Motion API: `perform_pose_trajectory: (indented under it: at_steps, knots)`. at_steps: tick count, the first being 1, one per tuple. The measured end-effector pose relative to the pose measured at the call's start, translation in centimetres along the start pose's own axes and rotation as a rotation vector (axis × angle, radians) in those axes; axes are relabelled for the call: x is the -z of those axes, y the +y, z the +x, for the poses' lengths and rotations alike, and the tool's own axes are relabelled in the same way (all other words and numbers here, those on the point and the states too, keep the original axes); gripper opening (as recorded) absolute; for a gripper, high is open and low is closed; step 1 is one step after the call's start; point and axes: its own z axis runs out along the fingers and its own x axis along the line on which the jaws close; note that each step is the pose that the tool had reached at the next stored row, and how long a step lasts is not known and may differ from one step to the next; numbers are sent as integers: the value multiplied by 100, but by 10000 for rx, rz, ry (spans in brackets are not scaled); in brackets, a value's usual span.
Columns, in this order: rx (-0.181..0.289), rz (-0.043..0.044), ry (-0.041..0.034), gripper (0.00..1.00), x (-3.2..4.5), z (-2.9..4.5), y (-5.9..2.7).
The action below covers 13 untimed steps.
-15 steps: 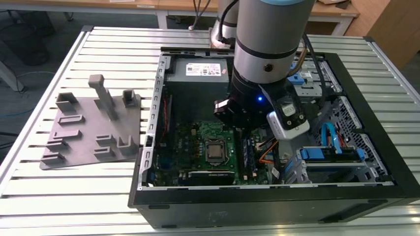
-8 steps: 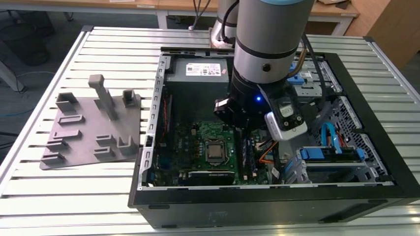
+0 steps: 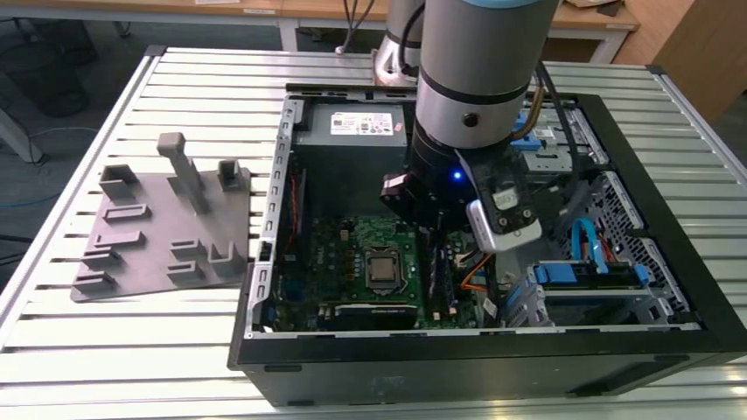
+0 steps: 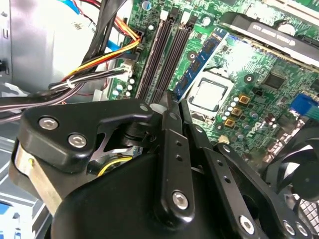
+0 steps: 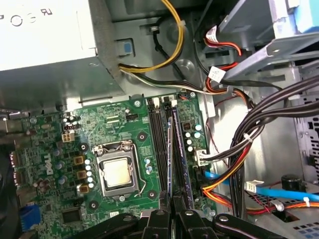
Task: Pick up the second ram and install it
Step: 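Insert the second ram into the second slot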
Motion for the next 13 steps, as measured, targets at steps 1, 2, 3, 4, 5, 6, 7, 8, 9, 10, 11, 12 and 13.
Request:
perform_pose_trajectory:
  at_steps: [1, 2, 3, 4, 5, 6, 7, 8, 9, 10, 11, 12, 13]
  knots:
    - [-72, 5, -2, 14, 0, 0, 0]
    - [-143, 10, -4, 14, 0, 0, 0]
    - [-216, 14, -6, 14, 0, 0, 0]
    - [-293, 19, -8, 14, 0, 0, 0]
    - [-364, 24, -10, 14, 0, 0, 0]
    - [-436, 28, -12, 14, 0, 0, 0]
    - [-507, 32, -14, 14, 0, 0, 0]
    - [-577, 37, -17, 14, 0, 0, 0]
    - [-646, 42, -19, 14, 0, 0, 0]
    - [-716, 46, -21, 14, -1, 0, 0]
    - [-785, 50, -23, 14, -1, 0, 0]
    - [-856, 55, -25, 14, -1, 0, 0]
    - [-924, 60, -26, 14, -1, 0, 0]
